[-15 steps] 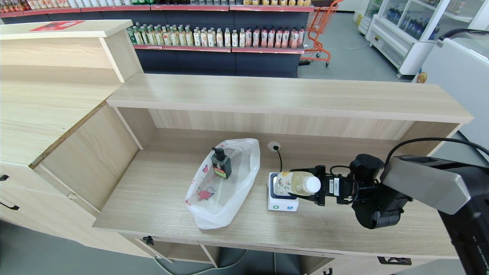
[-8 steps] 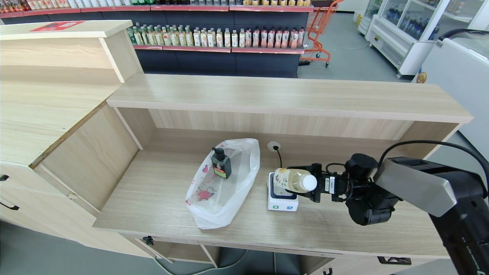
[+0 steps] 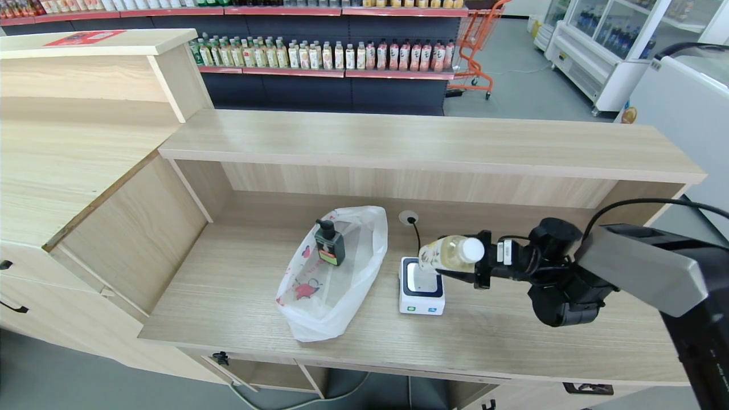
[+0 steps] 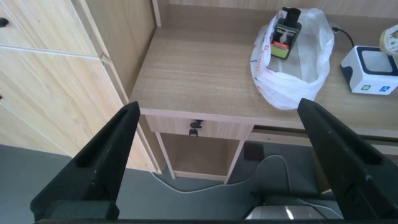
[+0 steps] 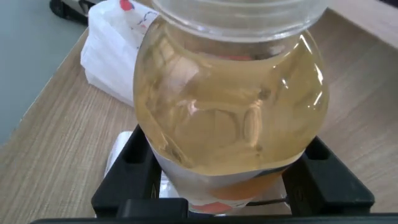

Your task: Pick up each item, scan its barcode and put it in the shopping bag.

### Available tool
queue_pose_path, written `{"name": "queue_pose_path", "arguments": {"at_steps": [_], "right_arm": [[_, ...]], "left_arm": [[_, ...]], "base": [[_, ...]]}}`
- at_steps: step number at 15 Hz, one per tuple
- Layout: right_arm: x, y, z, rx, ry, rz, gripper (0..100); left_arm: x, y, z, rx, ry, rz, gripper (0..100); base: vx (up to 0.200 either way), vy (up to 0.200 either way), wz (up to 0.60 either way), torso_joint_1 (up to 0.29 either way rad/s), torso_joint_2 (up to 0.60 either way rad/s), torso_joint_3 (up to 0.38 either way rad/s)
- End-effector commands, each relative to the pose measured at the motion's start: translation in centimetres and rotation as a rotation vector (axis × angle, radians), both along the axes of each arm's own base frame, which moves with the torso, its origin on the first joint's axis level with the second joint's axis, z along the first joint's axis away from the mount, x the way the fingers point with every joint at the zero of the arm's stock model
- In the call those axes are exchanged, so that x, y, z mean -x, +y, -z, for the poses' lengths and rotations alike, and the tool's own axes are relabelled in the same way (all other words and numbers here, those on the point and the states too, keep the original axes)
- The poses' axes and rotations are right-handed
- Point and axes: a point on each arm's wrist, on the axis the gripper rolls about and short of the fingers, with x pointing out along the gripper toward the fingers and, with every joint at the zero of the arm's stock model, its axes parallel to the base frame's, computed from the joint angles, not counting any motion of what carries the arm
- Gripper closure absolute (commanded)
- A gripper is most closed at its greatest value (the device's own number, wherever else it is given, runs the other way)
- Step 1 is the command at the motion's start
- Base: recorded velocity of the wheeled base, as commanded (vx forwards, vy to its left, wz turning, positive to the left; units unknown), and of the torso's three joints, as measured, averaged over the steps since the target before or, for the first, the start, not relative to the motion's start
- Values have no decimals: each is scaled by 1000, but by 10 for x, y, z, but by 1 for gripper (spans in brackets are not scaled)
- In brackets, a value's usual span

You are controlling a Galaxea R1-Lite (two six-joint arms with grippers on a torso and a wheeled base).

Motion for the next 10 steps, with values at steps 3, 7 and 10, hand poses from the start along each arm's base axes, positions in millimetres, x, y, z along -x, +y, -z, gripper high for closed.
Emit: {"name": "queue_pose_path", "arguments": {"at_steps": [3, 7, 10], "right_arm": [[69, -43, -99, -79, 178, 94, 100], [144, -68, -95, -233, 462, 436, 100], [180, -68, -77, -248, 585, 553, 100]], "left_arm": [[0, 0, 0, 0, 0, 0, 0], [0, 0, 0, 0, 0, 0, 0], [0, 0, 0, 0, 0, 0, 0]], "base": [[0, 0, 0, 0, 0, 0], [0, 0, 0, 0, 0, 0], [0, 0, 0, 0, 0, 0]]}}
